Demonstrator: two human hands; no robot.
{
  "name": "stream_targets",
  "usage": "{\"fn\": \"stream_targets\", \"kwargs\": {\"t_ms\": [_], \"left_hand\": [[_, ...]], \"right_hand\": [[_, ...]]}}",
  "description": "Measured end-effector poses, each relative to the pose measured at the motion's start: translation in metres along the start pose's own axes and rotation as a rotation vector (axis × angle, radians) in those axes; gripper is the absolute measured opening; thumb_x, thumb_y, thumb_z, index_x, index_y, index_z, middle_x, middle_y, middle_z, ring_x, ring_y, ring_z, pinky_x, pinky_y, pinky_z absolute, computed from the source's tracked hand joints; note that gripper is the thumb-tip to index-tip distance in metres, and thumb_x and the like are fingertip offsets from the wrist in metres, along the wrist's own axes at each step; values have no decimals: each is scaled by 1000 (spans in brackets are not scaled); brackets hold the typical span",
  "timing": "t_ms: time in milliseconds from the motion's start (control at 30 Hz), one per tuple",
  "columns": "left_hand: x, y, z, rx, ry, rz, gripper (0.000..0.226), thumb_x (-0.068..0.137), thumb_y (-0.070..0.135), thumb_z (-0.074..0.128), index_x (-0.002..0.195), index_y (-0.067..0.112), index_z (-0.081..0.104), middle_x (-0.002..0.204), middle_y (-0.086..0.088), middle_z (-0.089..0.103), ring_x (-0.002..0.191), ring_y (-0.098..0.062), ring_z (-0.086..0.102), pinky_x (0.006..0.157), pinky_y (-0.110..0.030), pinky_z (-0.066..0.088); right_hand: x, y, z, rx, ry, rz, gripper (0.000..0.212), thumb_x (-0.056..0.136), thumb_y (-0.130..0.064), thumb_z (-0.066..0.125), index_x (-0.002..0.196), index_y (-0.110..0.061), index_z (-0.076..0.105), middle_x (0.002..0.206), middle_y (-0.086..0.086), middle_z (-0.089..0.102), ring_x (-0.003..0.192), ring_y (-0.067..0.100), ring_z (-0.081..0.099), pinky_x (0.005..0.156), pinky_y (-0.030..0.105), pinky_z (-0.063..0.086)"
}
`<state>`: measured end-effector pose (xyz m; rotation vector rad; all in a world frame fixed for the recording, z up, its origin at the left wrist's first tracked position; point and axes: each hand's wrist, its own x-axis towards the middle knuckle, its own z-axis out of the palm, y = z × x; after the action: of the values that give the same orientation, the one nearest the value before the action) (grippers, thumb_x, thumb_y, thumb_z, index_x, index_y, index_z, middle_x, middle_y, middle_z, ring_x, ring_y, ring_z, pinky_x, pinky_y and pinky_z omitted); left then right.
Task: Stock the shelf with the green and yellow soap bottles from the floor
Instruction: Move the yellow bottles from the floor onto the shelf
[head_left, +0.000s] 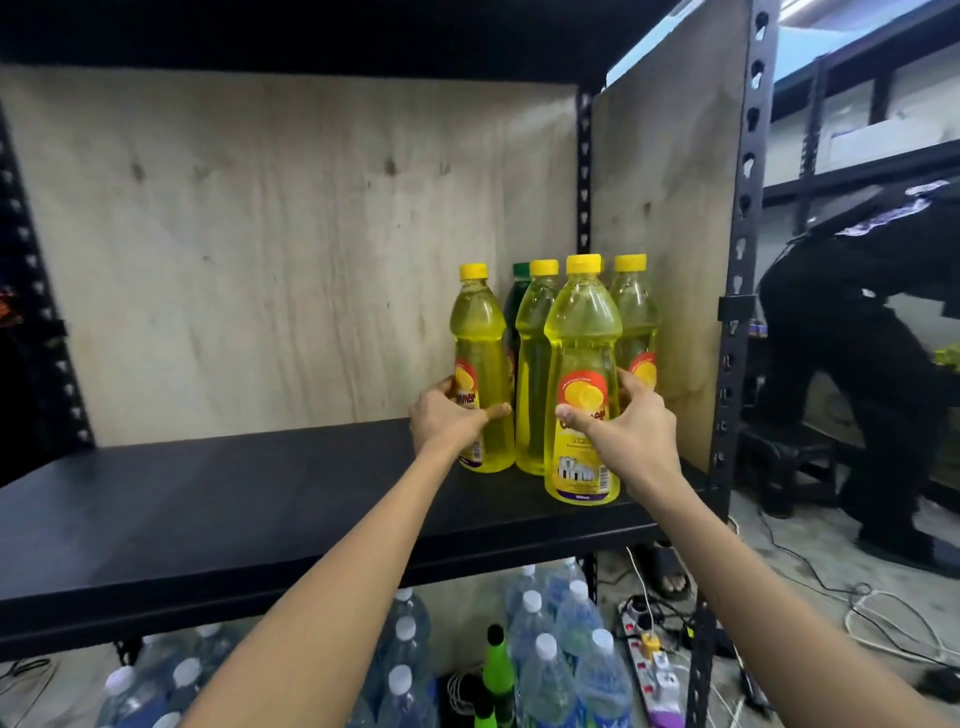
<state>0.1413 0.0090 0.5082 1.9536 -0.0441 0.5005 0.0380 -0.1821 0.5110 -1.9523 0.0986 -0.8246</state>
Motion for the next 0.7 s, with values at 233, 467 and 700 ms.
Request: {"fn": "stream_targets", "kwargs": {"t_ms": [233,467,700], "left_hand": [[-16,2,-9,27,-110,14,95,61,39,93,142,20,49,133,1,62,122,-22,58,98,-37,49],[-100,-7,-58,39,-24,147,86,72,21,87,145,32,44,144,1,51,125,-15,54,103,-36,49],[-257,-99,-146,8,303,132,63,73,23,84,121,51,54,122,21,57,105,1,60,79,-20,52]], "right_hand": [[-7,-4,-7,-34,-63,-3,101,67,-50,85,149,-13,38,133,8,61,124,27,57,97,45,53],[-68,-21,-24,-104,74,-105,92,69,-37,88,147,-19,43,133,8,51,125,24,50,101,37,43],[-210,-10,29,91,-231,-118,71,68,-37,87,132,-29,56,112,-7,51,102,6,51,88,18,37]]}}
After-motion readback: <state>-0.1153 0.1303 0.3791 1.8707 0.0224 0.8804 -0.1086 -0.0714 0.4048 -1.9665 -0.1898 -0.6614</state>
